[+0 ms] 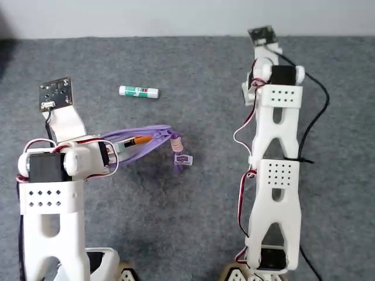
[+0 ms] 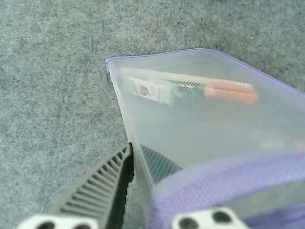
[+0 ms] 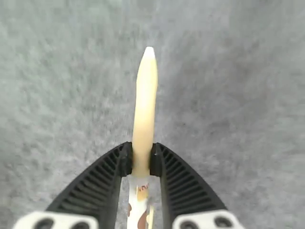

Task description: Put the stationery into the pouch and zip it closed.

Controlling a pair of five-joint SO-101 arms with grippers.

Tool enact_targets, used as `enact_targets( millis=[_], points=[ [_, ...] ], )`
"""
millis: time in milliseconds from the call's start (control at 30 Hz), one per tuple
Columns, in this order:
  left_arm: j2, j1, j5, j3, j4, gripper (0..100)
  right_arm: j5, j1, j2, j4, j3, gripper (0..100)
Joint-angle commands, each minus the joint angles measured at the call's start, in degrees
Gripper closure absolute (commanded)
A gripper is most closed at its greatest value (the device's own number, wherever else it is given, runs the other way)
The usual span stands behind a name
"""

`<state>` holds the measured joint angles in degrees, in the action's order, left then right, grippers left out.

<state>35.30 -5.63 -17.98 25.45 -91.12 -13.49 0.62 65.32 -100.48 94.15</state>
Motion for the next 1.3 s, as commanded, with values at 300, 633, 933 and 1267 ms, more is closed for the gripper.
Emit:
enact_targets(
  millis=[300,633,933,1267],
  points=[
    [-0.8,0.2,-0.7,1.7,0.5,99,5.3,-8.5,-39.7,-2.6,-35.5,99.1],
    [-0.8,0.3,-0.7,1.2,0.5,99,17.8,-20.7,-72.1,-2.2,-66.4,99.1],
    [-0.9,0.4,-1.0,1.5,2.9,99,29.2,-36.4,-87.5,2.5,-67.2,99.1],
    [-0.6,0.0,-1.0,1.5,2.5,99,31.3,-38.7,-101.2,18.4,-78.2,99.1]
  ],
)
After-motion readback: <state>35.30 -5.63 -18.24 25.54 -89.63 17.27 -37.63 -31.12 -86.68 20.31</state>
